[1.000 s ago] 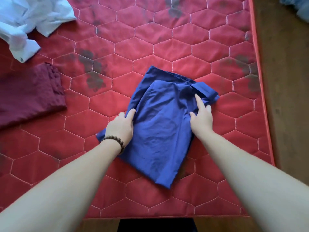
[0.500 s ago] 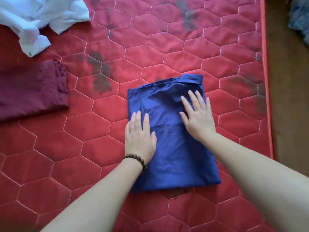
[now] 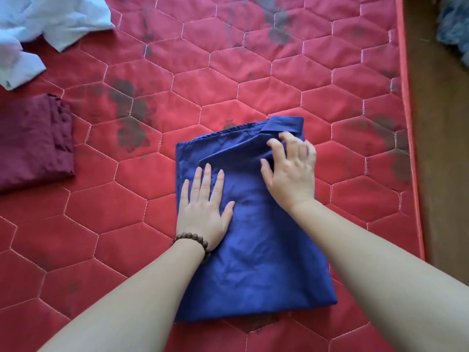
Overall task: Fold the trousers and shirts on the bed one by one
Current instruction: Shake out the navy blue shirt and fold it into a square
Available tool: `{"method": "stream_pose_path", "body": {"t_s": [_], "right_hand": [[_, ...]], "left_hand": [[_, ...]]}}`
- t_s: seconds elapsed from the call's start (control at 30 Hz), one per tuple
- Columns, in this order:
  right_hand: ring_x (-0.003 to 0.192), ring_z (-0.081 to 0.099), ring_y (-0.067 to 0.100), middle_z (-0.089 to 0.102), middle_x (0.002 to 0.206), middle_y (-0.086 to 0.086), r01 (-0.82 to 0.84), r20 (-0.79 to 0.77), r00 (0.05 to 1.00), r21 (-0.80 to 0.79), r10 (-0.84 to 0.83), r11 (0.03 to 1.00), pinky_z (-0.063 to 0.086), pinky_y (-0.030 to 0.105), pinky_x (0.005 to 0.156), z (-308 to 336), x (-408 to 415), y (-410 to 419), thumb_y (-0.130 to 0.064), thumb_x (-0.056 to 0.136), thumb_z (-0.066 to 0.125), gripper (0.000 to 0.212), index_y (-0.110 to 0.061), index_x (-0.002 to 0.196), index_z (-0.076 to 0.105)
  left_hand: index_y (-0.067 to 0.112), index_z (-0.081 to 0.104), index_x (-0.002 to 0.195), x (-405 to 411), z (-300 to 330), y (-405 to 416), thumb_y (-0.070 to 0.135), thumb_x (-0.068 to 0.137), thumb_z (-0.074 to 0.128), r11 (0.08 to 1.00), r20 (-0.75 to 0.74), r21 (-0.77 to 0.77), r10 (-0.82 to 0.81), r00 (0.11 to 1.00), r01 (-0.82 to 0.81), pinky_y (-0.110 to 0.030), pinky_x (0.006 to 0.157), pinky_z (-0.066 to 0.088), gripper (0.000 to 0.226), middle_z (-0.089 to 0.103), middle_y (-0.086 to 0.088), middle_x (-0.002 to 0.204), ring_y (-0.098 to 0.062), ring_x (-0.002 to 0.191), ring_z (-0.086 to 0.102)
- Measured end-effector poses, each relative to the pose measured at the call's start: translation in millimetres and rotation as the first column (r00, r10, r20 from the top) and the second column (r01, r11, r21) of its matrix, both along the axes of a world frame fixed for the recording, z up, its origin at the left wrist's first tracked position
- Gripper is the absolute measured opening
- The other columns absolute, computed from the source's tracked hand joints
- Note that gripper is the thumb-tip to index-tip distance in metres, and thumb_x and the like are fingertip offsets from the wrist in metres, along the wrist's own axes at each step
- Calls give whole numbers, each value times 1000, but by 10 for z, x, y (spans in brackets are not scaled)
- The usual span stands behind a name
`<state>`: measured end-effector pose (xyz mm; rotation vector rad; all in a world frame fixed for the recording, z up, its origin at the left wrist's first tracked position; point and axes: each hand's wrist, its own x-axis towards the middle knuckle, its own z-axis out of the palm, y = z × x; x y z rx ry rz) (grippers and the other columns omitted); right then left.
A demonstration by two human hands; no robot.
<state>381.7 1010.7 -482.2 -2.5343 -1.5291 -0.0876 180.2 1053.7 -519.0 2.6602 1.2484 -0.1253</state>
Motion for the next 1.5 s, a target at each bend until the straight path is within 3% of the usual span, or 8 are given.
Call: {"method": "stream_pose_path", "body": {"t_s": [0.17, 0.37, 0.47, 0.77, 0.97, 1.13, 1.27, 1.5], "right_hand": [[147, -13, 17, -13, 161, 0, -96, -123, 991, -410, 49, 907, -6, 54, 117, -92, 144, 49, -55, 98, 20, 61, -34, 153, 3], [145, 24, 28, 32, 154, 10, -180, 15, 984, 34, 180, 983, 10, 63, 114, 89, -211, -389, -30, 96, 44, 48, -12, 140, 46], [144, 26, 27, 34, 153, 9, -314, -36, 949, -76, 312, 946, 17, 64, 112, -32, -589, -800, -30, 95, 43, 50, -11, 142, 45], [147, 14, 21, 19, 159, 5, -171, -7, 984, -329, 178, 929, 5, 58, 116, -107, -304, -1382, -49, 97, 29, 64, -15, 151, 26], [145, 23, 25, 25, 157, 4, -384, -114, 923, -313, 367, 869, 17, 59, 115, -51, -730, -1753, -51, 95, 36, 59, -24, 148, 34], [141, 32, 31, 36, 152, 10, -319, -164, 943, -187, 290, 929, 23, 57, 113, 140, -341, -1770, -28, 96, 41, 48, -18, 142, 45], [143, 27, 32, 31, 154, 11, -229, -205, 961, -201, 187, 953, 21, 58, 114, 291, 238, -1796, 7, 78, 54, 71, -19, 144, 42], [140, 30, 34, 36, 151, 11, -567, -181, 823, -313, 538, 762, 25, 59, 112, 272, 151, -1637, 5, 71, 43, 69, -18, 135, 55]], "left_hand": [[27, -9, 149, -4, 35, 13, 58, 93, 11, 999, -63, -38, -13, 998, 11, -41, 119, -6, 67, -14, -3, 158, -20, 148, -10], [14, 13, 152, -35, 346, -71, 44, 94, 31, 998, 59, -67, 24, 998, -20, -49, 119, 1, 68, 3, -13, 160, -29, 148, 1], [5, 39, 144, -109, 394, -462, 36, 90, 33, 988, 66, -13, -154, 986, 156, -55, 114, 21, 62, 25, -19, 154, -33, 143, 23], [23, 25, 150, -652, 276, -539, 48, 92, 30, 977, -80, -52, -208, 975, 204, -56, 116, 15, 63, 20, -8, 158, -30, 146, 15], [23, 28, 149, -784, 377, -777, 49, 92, 30, 914, -62, -116, -398, 915, 390, -56, 114, 22, 62, 23, -6, 157, -28, 145, 19], [10, 55, 133, -918, 504, -471, 14, 88, 34, 893, 43, -43, -447, 893, 449, -57, 108, 32, 49, 46, -11, 144, -35, 135, 39], [16, 49, 139, -1180, 563, -95, -6, 69, 35, 914, -64, 10, -403, 913, 405, -57, 108, 30, 75, 40, -15, 148, -39, 137, 34], [23, 42, 143, -1031, 485, -191, -3, 77, 36, 785, -86, -88, -619, 780, 613, -54, 113, 22, 71, 32, -5, 153, -37, 141, 24]]}}
